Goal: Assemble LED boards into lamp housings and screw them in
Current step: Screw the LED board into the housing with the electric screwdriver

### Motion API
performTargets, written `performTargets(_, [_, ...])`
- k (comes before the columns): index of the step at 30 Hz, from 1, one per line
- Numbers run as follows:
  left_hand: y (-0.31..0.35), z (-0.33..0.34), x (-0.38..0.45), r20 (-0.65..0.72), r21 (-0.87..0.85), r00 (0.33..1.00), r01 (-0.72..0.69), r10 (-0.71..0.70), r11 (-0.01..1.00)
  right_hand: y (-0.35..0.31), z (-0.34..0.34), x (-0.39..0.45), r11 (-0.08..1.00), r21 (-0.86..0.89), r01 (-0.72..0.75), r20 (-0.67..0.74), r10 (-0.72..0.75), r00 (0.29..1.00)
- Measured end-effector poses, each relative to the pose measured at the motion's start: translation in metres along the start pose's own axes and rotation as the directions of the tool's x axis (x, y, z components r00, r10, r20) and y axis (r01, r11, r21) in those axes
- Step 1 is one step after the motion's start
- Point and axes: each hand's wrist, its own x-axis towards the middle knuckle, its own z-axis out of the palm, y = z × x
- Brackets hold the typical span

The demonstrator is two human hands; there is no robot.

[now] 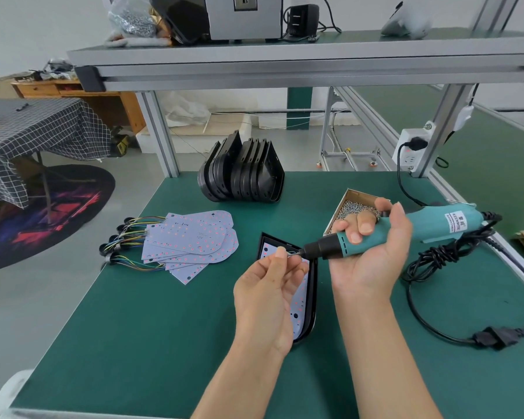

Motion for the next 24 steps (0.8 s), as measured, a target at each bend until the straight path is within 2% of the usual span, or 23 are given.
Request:
performTargets(5, [-0.007, 0.0, -0.003, -0.025, -0.059, 1.0, -0.02, 0.019, 0.998, 0.003, 0.001, 0.0, 1.0, 0.0, 0.009, -0.003, -0.009, 1.0])
performTargets(19, [-0.002, 0.001, -0.001, 0.013, 0.065, 0.997, -0.076, 0.076, 0.995, 0.005, -0.001, 0.007, 0.998, 0.052, -0.032, 0.001, 0.032, 0.999])
performTargets(21, [0.001, -0.002, -0.003, 0.03, 0.101, 0.997, -0.072, 0.069, 0.992, 0.006, -0.001, 0.009, 0.997, 0.07, -0.041, -0.007, 0.041, 0.999])
performTargets(24, [0.004, -0.012, -0.01, 0.062, 0.264, 0.994, -0.099, 0.085, 0.959, 0.006, -0.002, 0.012, 0.996, 0.086, -0.038, -0.021, 0.04, 0.999])
